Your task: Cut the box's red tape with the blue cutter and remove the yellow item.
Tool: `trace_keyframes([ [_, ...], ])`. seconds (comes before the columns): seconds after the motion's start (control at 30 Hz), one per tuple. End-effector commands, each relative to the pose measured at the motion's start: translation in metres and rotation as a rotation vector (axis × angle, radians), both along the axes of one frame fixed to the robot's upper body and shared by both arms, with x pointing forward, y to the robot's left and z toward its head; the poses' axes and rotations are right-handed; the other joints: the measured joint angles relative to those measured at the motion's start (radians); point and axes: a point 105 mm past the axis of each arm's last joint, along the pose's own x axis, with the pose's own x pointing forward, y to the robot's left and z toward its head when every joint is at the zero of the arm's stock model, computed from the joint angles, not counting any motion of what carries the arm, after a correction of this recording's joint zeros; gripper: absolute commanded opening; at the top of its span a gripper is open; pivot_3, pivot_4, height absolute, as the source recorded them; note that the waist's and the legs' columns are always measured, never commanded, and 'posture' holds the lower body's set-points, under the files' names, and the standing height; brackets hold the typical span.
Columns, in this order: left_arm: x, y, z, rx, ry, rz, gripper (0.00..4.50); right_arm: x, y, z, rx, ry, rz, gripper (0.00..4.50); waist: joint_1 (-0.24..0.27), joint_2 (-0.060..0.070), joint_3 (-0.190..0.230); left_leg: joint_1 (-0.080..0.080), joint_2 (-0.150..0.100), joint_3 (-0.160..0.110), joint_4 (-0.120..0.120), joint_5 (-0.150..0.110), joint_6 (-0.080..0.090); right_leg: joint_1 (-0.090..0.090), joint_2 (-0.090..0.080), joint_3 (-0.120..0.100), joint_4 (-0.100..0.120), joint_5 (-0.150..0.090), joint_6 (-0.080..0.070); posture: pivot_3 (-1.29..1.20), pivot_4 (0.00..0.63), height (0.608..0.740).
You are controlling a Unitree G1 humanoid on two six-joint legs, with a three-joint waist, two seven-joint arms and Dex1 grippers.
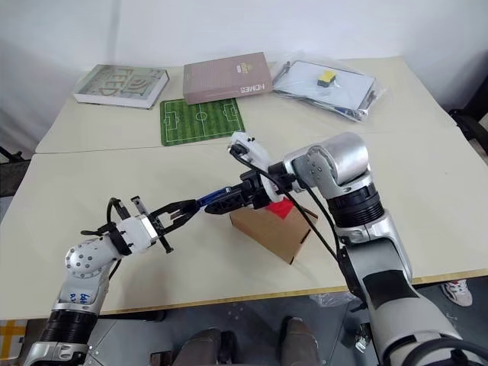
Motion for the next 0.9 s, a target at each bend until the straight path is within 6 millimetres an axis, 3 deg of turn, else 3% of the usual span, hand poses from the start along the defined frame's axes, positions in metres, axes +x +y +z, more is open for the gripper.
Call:
trace_keyframes([
  [0.03, -0.0038, -0.0024, 0.0084, -0.002, -0.050, -0.012, 0.41, 0.0006, 0.0064, 0.0126, 0.026, -0.044, 0.028, 4.13, 0.000, 0.000, 0.000, 0.000, 0.000, 0.000, 0.000, 0.000, 0.000, 0.000, 0.000, 0.000, 0.000, 0.000, 0.000, 0.00, 0.150, 0.740],
  [0.37, -0.0061, -0.0038, 0.0083, -0.005, -0.045, -0.018, 0.41, 0.0049, 0.0091, 0.0113, 0.028, -0.042, 0.031, 4.13, 0.000, -0.001, 0.000, 0.000, 0.000, 0.000, 0.000, 0.000, 0.000, 0.000, 0.000, 0.000, 0.000, 0.000, 0.000, 0.00, 0.150, 0.740],
  [0.5, -0.0057, -0.0035, 0.0086, -0.004, -0.046, -0.017, 0.41, 0.0067, 0.0100, 0.0115, 0.032, -0.035, 0.024, 3.21, 0.000, -0.001, 0.000, 0.000, 0.000, 0.000, 0.000, 0.000, 0.000, 0.000, 0.000, 0.000, 0.000, 0.000, 0.000, 0.00, 0.150, 0.740],
  [0.8, -0.0038, -0.0029, 0.0097, -0.005, -0.048, -0.013, 0.41, 0.0054, 0.0104, 0.0144, 0.046, -0.028, 0.025, 0.15, 0.000, -0.001, 0.000, 0.000, 0.000, 0.000, 0.000, 0.000, 0.000, 0.000, 0.000, 0.000, 0.000, 0.000, 0.000, 0.00, 0.150, 0.740],
  [0.9, 0.0007, -0.0005, 0.0106, -0.016, -0.041, 0.016, 0.41, 0.0038, 0.0098, 0.0160, 0.049, -0.033, 0.032, 0.16, 0.001, -0.001, 0.001, 0.000, 0.000, 0.000, 0.000, 0.000, 0.000, 0.000, 0.000, 0.000, 0.000, 0.000, 0.000, 0.00, 0.150, 0.740],
])
